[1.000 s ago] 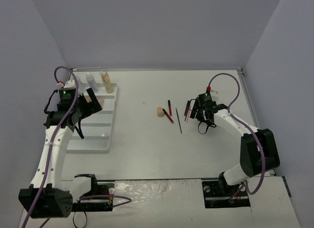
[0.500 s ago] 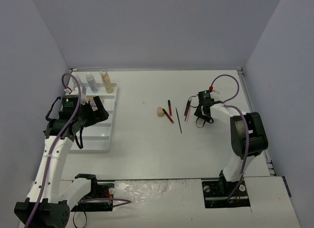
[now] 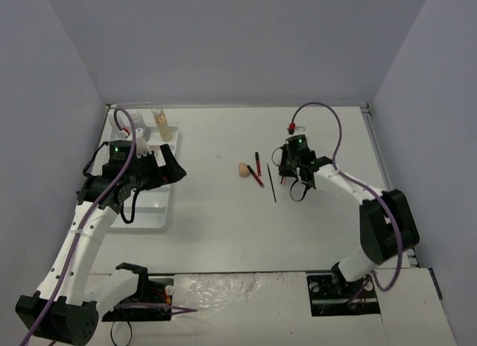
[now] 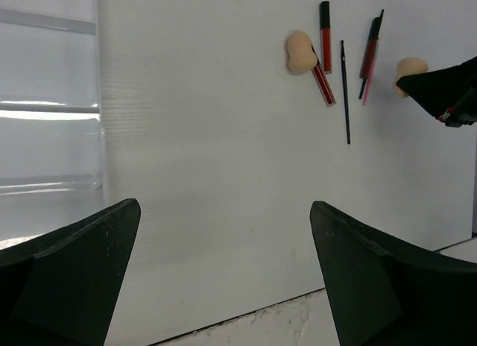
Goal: Organize the makeup
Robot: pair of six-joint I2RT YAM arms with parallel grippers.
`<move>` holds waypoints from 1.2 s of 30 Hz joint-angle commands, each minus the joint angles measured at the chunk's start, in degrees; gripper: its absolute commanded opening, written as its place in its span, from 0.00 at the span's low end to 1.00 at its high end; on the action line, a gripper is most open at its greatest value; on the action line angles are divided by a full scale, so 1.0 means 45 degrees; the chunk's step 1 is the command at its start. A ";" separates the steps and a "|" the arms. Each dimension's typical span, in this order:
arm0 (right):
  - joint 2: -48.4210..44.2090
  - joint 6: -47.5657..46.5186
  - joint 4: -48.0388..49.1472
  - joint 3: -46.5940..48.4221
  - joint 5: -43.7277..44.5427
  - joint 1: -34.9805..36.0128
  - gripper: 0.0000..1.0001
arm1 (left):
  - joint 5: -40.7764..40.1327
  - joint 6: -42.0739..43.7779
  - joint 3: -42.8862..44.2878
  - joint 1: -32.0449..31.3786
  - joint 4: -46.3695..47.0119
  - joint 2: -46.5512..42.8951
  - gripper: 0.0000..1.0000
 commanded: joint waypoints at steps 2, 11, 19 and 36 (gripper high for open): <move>-0.3034 -0.3486 0.1689 -0.0099 -0.3159 0.2544 0.00 | 0.1204 -0.1101 0.1232 -0.1007 0.1843 0.0762 0.97; -0.4430 -0.5084 0.2319 0.0083 -0.6240 0.3928 0.03 | 0.1508 -0.2668 0.1869 -0.3235 0.3822 0.1905 0.96; -0.4400 -0.4732 0.2690 0.0184 -0.6788 0.4361 0.04 | 0.1134 -0.3227 0.2161 -0.4496 0.4976 0.2803 0.89; -0.4489 -0.4210 0.3464 -0.0093 -0.6713 0.4572 0.04 | 0.1351 -0.4327 0.1793 -0.5302 0.6221 0.3797 0.41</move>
